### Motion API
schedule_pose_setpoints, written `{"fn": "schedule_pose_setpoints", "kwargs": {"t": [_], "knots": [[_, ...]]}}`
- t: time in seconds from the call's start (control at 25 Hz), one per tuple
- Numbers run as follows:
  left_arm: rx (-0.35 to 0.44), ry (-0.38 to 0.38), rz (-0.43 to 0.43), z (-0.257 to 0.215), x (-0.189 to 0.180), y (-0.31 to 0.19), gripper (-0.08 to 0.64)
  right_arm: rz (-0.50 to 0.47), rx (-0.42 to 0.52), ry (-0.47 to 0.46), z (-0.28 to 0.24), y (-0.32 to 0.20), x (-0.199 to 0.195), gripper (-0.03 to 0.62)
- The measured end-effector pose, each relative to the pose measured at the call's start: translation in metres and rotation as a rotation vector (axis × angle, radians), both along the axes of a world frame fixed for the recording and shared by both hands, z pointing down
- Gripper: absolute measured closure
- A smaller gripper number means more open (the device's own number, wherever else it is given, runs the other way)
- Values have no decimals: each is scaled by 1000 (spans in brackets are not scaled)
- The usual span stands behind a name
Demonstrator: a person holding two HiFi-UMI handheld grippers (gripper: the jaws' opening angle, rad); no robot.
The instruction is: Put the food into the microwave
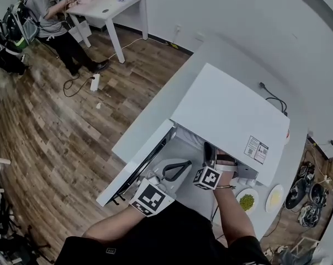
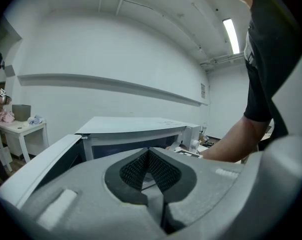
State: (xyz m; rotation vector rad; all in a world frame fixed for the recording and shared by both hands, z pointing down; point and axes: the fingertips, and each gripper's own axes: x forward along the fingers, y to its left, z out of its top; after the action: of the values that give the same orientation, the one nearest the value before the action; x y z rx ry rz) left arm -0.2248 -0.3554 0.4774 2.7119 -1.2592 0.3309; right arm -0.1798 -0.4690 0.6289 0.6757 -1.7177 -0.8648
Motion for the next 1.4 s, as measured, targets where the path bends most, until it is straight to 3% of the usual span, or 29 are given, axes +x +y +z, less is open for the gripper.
{"fn": "schedule_pose_setpoints", "kwargs": {"t": [0.48, 0.8, 0.96, 1.4], "knots": [[-30, 17, 2, 11, 1, -14, 553, -6, -53, 8, 14, -14, -4, 497], [3, 12, 5, -7, 1, 5, 553, 72, -187, -223, -12, -6, -7, 468], [45, -2, -8, -26, -4, 32, 554, 83, -224, -300, -27, 26, -10, 471], [86, 22, -33, -51, -3, 140, 554, 81, -248, -369, -61, 156, 6, 482]]}}
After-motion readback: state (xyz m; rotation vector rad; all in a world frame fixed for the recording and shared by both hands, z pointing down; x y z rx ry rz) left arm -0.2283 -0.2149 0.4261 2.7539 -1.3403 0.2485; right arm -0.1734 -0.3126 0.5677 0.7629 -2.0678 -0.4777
